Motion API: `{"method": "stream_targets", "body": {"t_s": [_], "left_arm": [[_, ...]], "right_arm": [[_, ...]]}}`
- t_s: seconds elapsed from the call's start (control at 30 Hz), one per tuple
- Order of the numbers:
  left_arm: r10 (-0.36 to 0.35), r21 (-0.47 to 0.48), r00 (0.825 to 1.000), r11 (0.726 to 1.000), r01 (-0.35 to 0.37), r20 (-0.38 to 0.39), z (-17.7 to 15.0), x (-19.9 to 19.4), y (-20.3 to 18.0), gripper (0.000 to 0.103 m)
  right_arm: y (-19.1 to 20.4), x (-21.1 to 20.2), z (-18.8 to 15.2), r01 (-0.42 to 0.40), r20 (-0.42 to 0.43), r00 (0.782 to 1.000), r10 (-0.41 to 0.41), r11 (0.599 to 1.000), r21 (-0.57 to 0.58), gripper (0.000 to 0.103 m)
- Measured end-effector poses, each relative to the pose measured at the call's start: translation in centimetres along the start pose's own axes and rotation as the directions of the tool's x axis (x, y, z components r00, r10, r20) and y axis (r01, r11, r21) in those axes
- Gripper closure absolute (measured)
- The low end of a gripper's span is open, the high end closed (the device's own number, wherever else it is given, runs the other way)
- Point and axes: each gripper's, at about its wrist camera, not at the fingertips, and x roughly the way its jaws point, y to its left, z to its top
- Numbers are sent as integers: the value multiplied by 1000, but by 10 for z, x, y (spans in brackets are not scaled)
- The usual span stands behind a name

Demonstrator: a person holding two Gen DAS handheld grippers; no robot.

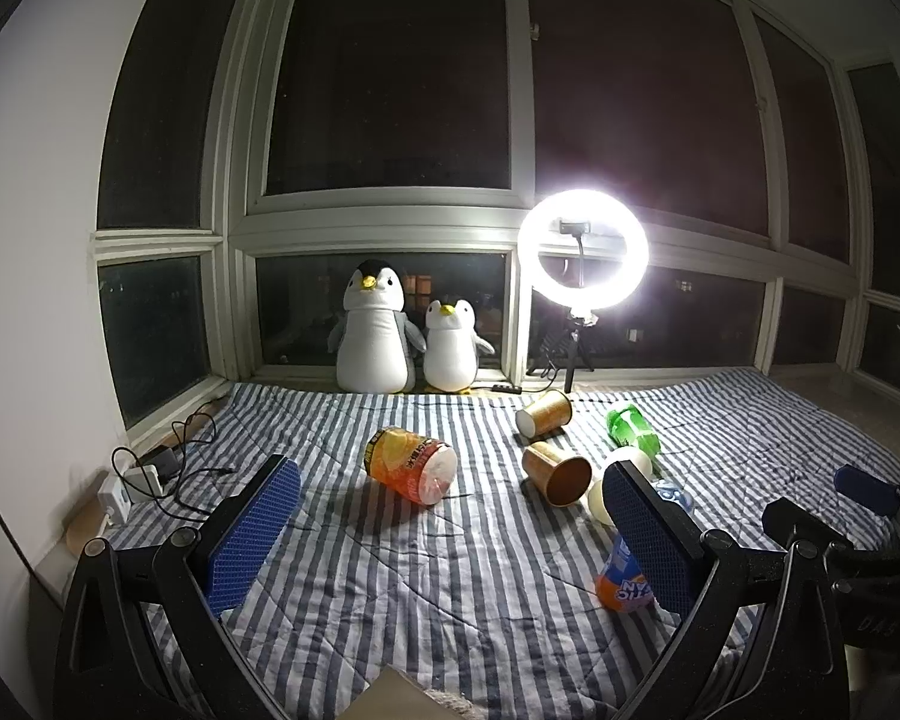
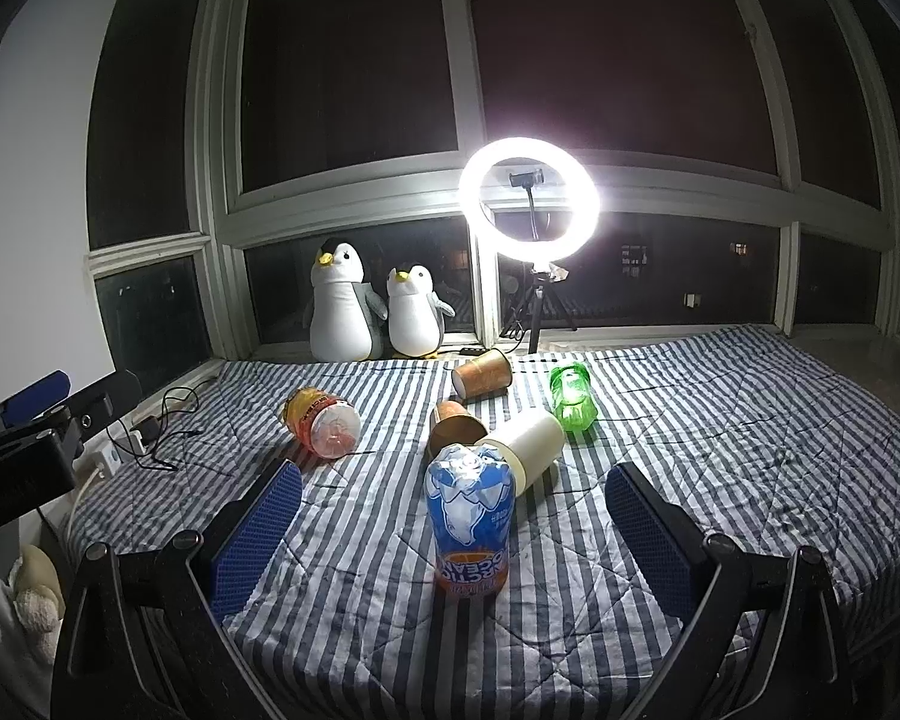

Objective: Flip cup upside down

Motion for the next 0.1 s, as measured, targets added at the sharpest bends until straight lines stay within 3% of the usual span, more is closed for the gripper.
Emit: {"method": "stream_targets", "body": {"t_s": [0.1], "left_arm": [[1,0,1000,1000,-1,-3,0,0,0,1]], "right_arm": [[0,0,0,0,0,1000,0,1000,0,3]]}}
